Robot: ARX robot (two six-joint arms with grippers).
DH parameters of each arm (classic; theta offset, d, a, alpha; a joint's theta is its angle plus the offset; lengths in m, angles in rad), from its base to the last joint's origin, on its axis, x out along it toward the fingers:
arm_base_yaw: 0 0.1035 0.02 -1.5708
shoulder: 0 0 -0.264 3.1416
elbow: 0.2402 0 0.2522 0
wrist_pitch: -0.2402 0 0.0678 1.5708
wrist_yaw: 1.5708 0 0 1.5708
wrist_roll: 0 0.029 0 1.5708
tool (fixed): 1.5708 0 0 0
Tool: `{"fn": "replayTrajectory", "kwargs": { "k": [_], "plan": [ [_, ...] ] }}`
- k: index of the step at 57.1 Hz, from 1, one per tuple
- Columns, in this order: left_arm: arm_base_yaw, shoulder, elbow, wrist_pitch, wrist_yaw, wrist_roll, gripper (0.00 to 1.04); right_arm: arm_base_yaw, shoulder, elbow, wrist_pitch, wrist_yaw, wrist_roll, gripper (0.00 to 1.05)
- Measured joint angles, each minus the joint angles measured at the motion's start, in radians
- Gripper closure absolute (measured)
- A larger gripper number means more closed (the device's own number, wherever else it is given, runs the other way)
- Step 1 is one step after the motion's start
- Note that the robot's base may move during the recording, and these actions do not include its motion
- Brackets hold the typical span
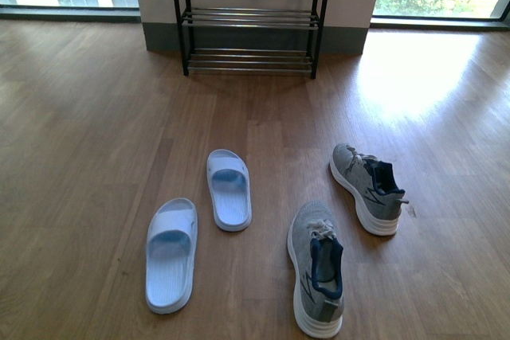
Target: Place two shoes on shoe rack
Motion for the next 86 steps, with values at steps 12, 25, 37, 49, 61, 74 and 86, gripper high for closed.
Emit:
{"fn": "replayTrajectory", "kwargs": {
  "k": [12,25,37,49,61,74,86],
  "plan": [
    [0.000,0.000,0.000,0.000,0.000,0.000,0.09,0.000,0.000,0.000,0.000,0.000,0.000,0.09],
    [0.000,0.000,0.000,0.000,0.000,0.000,0.09,0.000,0.000,0.000,0.000,0.000,0.000,0.09],
    [0.000,0.000,0.000,0.000,0.000,0.000,0.09,0.038,0.102,0.042,-0.096,0.172,0.054,0.09],
    [0.000,0.000,0.000,0.000,0.000,0.000,0.09,-0.035,0.672,0.149,0.182,0.073,0.101,0.09],
    [0.000,0.000,0.000,0.000,0.000,0.000,0.09,-0.025,1.282,0.278,0.460,0.056,0.089,0.09],
    [0.000,0.000,0.000,0.000,0.000,0.000,0.09,-0.017,1.778,0.451,0.563,0.068,0.081,0.09],
    [0.000,0.000,0.000,0.000,0.000,0.000,0.09,-0.023,2.124,0.595,0.580,0.085,0.051,0.09]
  ]
}}
